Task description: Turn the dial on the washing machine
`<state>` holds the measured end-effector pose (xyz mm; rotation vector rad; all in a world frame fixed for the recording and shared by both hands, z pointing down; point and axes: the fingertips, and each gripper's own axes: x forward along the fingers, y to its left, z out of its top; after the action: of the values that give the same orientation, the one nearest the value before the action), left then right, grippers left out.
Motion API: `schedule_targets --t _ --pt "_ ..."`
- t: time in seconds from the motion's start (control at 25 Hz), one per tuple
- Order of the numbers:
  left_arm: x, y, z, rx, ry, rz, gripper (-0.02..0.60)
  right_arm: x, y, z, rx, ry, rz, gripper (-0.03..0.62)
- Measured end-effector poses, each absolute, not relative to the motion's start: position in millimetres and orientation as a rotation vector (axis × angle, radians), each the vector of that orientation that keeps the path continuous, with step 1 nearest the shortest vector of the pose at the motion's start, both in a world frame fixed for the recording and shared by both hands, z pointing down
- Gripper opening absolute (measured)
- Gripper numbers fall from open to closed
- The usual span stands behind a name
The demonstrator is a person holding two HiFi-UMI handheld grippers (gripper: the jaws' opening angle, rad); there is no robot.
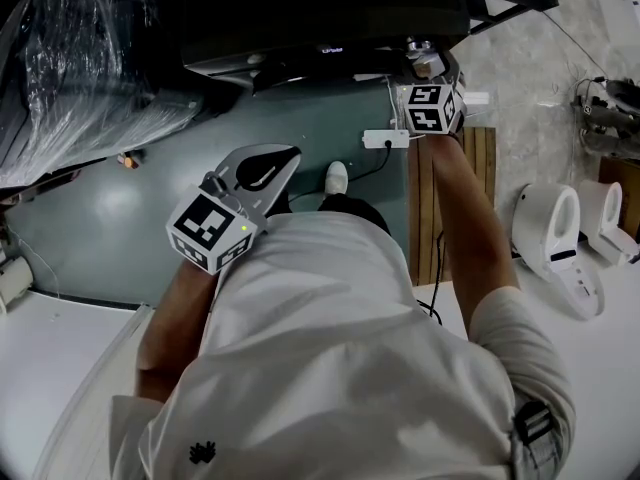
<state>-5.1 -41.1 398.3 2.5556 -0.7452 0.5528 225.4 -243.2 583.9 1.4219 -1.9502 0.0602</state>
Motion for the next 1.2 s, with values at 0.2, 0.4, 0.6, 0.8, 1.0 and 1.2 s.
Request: schedule_targets --t 0.2,0.4,0.6,0.8,1.0,1.2 --pt "-9 -40 400 2.546 -0.755 0.561 0.056 223 -246 586 1.426 -1.929 0.058 0.284" --pt "-15 -40 401 2.536 -0.772 0.556 0.056 228 -250 586 1.499 -1.937 0.171 0.275" --pt "-13 -40 400 2.538 -0.769 0.552 0.055 230 -251 576 1.572 -2.024 0.371 0.273" --pt "-12 -41 399 2.540 -0.764 0.550 0.057 234 -251 577 1.620 -2.112 0.544 0.273" --pt "-12 -41 398 2.545 -0.762 0.555 0.057 232 -251 577 1.596 -2.113 0.496 0.274" --pt "-11 -41 397 2.548 -0.761 0.556 0.056 231 -246 572 1.550 -2.071 0.327 0.276"
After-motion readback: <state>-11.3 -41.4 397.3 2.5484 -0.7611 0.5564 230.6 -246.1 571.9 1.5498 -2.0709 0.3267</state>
